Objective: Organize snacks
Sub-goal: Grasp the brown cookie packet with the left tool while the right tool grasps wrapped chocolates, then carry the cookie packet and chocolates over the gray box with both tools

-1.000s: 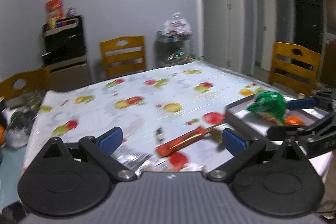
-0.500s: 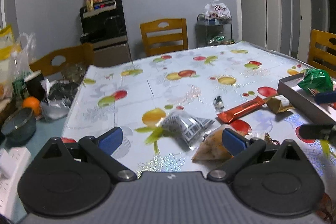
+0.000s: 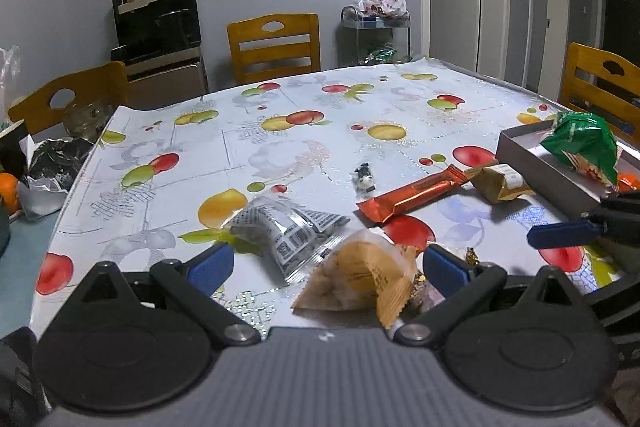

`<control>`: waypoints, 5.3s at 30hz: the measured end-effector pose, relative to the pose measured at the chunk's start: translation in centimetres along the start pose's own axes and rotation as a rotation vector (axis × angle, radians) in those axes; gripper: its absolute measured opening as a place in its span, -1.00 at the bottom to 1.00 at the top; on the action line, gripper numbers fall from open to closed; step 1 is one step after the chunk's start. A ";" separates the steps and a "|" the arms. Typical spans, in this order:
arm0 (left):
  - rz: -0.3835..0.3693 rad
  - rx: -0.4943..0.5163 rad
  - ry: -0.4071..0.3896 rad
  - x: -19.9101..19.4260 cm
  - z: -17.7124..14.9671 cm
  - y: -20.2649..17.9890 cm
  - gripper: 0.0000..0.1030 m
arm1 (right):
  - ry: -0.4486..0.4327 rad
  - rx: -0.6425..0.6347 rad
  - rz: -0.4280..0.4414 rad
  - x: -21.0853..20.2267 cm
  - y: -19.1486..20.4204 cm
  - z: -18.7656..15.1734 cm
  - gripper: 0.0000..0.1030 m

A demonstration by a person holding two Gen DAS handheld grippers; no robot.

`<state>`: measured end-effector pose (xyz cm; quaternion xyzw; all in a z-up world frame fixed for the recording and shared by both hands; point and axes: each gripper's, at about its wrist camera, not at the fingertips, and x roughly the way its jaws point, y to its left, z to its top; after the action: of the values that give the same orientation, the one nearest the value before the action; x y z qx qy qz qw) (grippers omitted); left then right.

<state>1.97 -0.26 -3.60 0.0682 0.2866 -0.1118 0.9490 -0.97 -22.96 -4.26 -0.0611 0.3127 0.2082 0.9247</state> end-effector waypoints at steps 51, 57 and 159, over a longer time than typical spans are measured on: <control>-0.013 0.001 -0.104 -3.1 0.8 -0.6 -0.02 | -0.148 0.000 0.008 -3.0 -1.7 0.3 -0.52; -0.017 0.018 -0.088 -3.0 1.4 -1.7 -0.03 | -0.168 0.008 0.005 -4.0 -2.5 0.1 -0.52; -0.669 0.589 0.058 0.8 3.7 -30.7 -0.30 | -0.015 0.169 -0.169 -15.5 -20.5 -11.3 -0.51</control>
<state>-3.20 -30.77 -3.00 0.2423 0.2755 -0.4876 0.7922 -9.65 -49.65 -4.21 -0.0076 0.3157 0.1029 0.9432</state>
